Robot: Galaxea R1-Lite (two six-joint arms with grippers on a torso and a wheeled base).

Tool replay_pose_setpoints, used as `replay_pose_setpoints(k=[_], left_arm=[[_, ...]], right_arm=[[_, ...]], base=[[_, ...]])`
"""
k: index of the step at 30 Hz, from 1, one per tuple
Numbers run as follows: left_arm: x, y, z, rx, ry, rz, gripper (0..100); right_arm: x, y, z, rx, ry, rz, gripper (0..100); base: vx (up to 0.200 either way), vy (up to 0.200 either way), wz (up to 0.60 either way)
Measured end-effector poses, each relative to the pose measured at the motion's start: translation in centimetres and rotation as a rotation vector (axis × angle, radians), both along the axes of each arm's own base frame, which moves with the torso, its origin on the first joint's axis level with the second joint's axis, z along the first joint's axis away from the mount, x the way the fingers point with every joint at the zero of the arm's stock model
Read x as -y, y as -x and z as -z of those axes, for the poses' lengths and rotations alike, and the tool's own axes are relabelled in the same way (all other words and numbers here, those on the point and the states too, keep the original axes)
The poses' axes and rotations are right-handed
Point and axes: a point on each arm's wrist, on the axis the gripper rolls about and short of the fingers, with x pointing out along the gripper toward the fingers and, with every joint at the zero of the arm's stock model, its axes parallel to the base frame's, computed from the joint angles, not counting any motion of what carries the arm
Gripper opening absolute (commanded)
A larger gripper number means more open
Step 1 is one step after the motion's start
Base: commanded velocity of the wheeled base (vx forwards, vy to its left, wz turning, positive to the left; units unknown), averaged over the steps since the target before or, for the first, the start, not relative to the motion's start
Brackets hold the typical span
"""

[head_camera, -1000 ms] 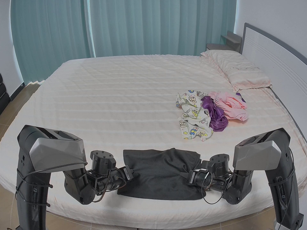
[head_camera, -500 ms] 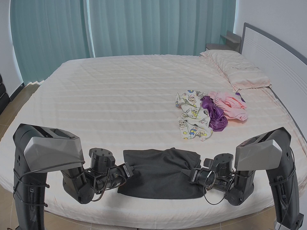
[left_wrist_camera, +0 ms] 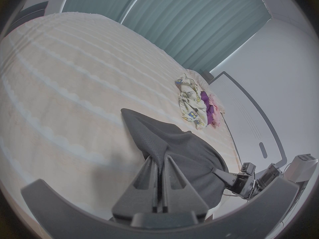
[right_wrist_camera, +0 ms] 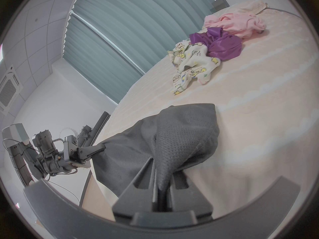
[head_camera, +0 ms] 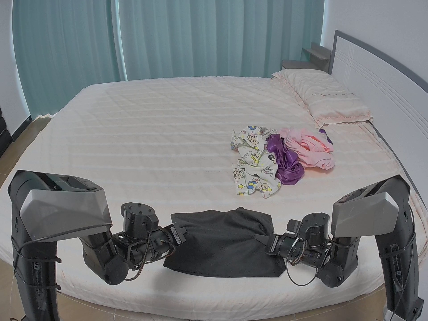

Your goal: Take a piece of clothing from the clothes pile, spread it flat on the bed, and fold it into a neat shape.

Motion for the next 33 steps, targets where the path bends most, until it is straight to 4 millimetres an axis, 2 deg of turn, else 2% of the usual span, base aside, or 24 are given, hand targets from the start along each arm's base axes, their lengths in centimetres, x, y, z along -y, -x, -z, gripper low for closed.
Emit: replay_pose_setpoints(k=[8,22,31,32,33], left_arm=[[0.4,0.6,-0.5,0.004,0.004,0.016,0],[0.3,1.0,-0.2,-0.014,-0.004,0.019,0],[0.3,1.4,0.6,-0.045,-0.019,0.025,0],[0.3,1.5,0.8,-0.05,-0.021,0.025,0],[0.2,1.5,0.9,-0.054,-0.024,0.026,100]], right_arm=[[0.1,0.2,-0.5,0.0,-0.004,0.002,0],[0.7,0.5,-0.4,-0.012,0.008,0.016,0],[1.1,0.8,-0.2,-0.028,0.025,0.021,0],[1.1,0.9,-0.2,-0.03,0.025,0.019,100],[1.1,0.9,-0.1,-0.031,0.025,0.018,100]], base=[[0.0,-0.2,0.0],[0.0,-0.2,0.0],[0.0,0.0,0.0],[0.0,0.0,0.0],[0.0,0.0,0.0]])
